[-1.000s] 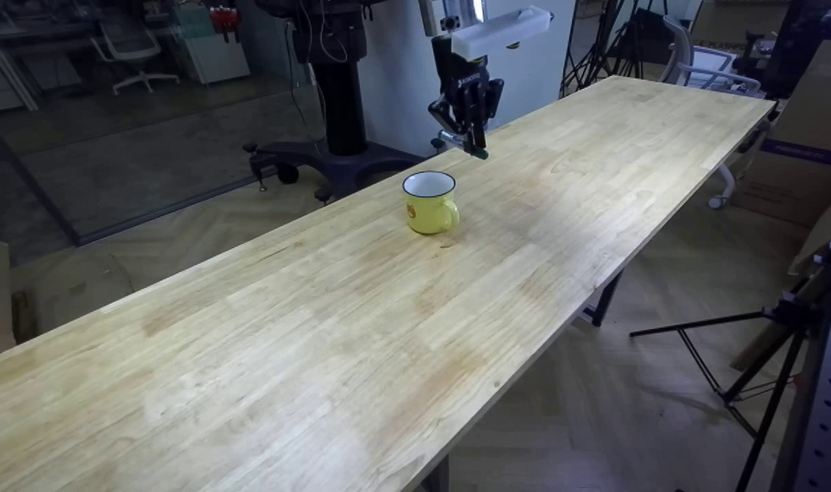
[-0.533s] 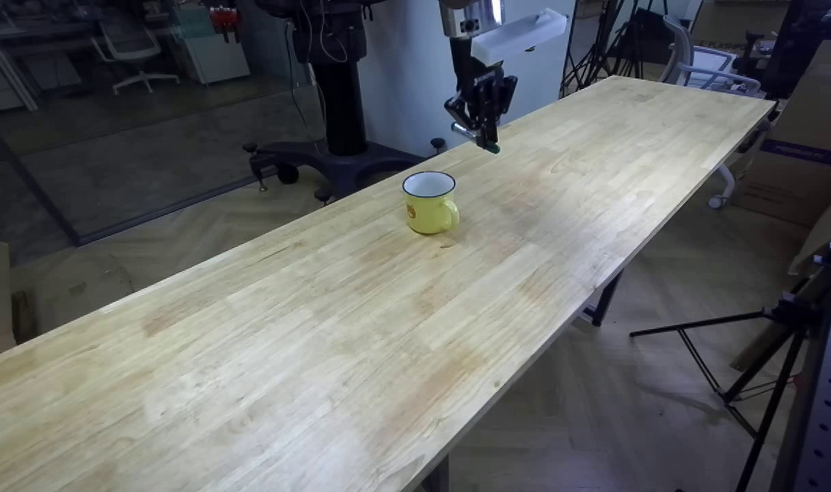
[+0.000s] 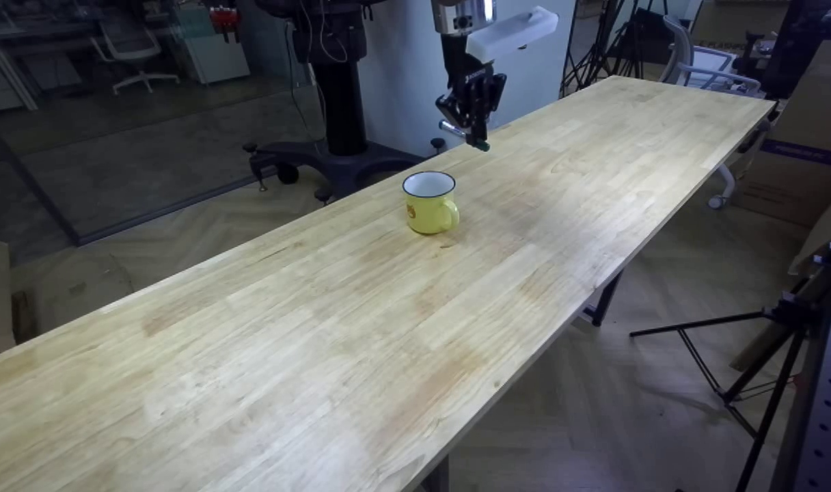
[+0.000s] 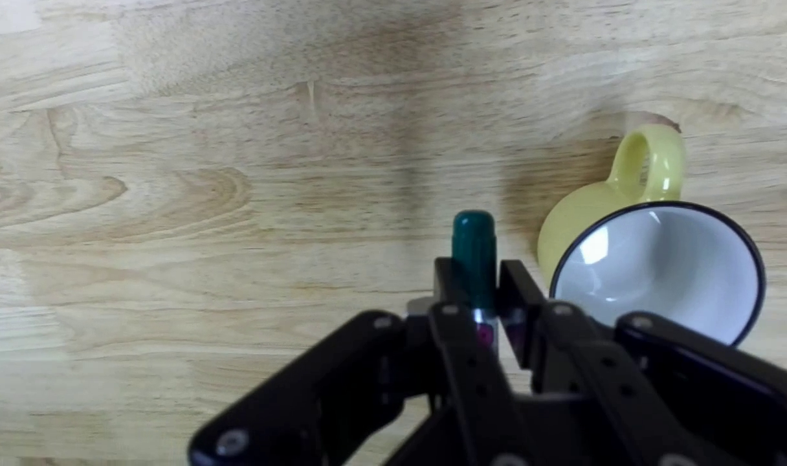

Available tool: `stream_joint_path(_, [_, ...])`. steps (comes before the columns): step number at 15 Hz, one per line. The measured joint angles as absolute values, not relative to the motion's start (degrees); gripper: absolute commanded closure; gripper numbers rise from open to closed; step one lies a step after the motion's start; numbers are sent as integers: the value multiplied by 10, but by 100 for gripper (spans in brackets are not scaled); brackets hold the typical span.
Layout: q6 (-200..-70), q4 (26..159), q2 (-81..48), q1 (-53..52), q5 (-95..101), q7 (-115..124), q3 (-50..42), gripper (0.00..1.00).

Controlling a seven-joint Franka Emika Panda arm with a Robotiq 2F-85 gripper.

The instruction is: Pick up the pen from the table and put it in the yellow cup.

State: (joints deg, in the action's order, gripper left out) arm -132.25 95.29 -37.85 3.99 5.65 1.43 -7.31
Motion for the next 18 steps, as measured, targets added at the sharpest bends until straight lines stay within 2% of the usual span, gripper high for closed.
stream_joint_path(4, [-1320, 933, -390, 41, 54, -9, -60, 95])
stream_joint_path(5, [-1320, 927, -394, 41, 53, -15, -56, 81])
stream_joint_path(9, [-1315, 910, -407, 43, 48, -30, -48, 81])
stream_joint_path(10, [-1314, 909, -407, 44, 47, -31, -48, 95])
stream_joint_path(18, [-1341, 898, -435, 28, 78, -17, -60, 95])
